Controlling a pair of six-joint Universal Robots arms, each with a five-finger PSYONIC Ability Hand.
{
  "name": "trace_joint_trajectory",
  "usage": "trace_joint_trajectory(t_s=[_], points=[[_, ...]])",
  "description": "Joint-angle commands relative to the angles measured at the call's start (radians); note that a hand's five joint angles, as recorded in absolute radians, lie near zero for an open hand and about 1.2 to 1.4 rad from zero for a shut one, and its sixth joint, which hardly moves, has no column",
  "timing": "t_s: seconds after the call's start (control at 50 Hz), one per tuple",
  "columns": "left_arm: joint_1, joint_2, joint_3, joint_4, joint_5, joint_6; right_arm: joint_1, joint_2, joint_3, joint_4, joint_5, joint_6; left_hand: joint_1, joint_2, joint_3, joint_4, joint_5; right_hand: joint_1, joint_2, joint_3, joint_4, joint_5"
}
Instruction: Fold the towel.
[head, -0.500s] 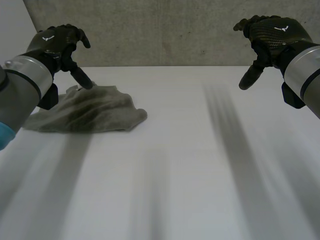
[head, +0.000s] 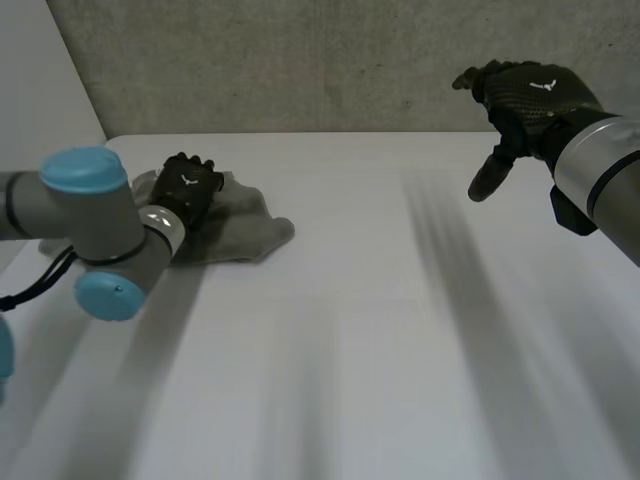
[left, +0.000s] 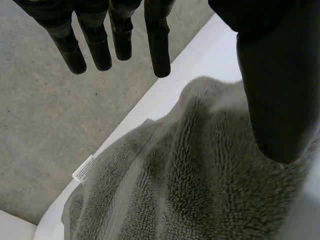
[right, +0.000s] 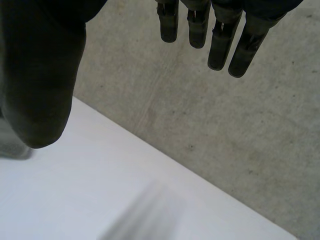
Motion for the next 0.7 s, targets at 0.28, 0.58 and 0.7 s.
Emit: trace_joint_trajectory(t_s=[0.28, 0.58, 0.7], points=[[0.003, -0.162, 0.161, -0.018, 0.058, 0.111, -0.009, 0.041, 0.0, -0.003, 0.001, -0.005, 1.124, 1.142, 1.132, 1.132, 1.157, -0.059, -0.067, -0.064, -0.081, -0.06], [-0.181, 0.24, -0.032, -0.004, 0.071, -0.412, -0.014, 0.044, -0.009, -0.002, 0.001, -0.017, 1.124, 1.142, 1.132, 1.132, 1.157, -0.059, -0.067, -0.064, -0.081, -0.06], [-0.312, 0.306, -0.127, -0.004, 0.15, -0.588, -0.014, 0.037, -0.012, -0.002, -0.001, -0.017, 1.124, 1.142, 1.132, 1.132, 1.157, -0.059, -0.067, -0.064, -0.081, -0.06]])
